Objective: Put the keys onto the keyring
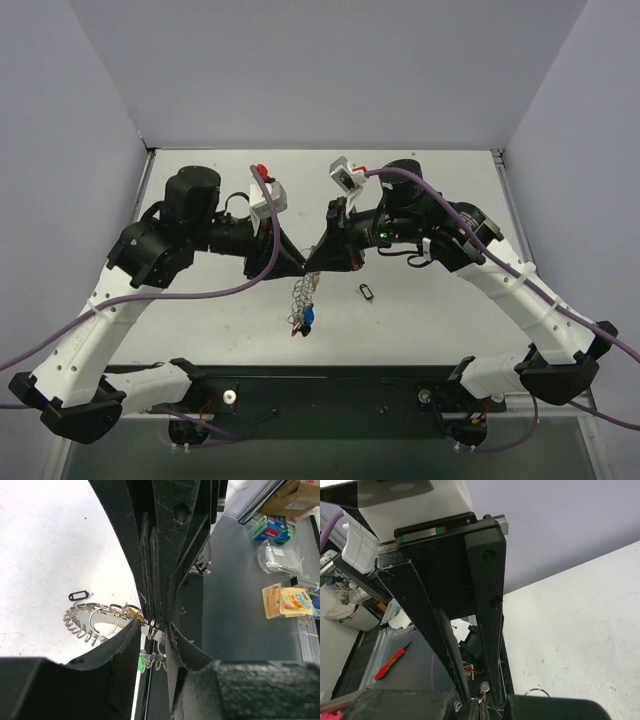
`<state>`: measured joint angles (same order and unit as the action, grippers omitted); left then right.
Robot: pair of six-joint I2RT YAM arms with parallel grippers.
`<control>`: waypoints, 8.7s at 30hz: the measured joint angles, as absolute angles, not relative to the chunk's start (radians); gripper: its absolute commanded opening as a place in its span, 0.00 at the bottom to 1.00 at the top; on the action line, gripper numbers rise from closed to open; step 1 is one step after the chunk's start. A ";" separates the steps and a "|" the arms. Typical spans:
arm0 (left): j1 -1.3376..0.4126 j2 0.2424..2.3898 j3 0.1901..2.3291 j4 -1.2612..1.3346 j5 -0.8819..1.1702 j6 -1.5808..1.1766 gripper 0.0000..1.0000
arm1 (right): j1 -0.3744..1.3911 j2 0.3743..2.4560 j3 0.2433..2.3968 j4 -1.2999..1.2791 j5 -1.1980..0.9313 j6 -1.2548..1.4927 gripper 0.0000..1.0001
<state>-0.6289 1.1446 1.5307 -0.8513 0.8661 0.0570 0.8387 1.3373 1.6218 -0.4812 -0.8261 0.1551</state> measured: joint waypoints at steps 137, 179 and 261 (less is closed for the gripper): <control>-0.667 0.854 1.127 -0.346 0.415 -0.249 0.00 | 0.533 1.023 0.993 0.010 -0.474 0.431 0.99; -0.463 0.910 1.062 -0.495 0.408 -0.269 0.00 | 0.666 1.639 0.930 -0.347 0.027 0.554 0.25; -0.793 0.808 0.764 -0.114 0.502 0.146 0.00 | 0.741 0.947 0.976 -0.157 -0.757 0.130 0.00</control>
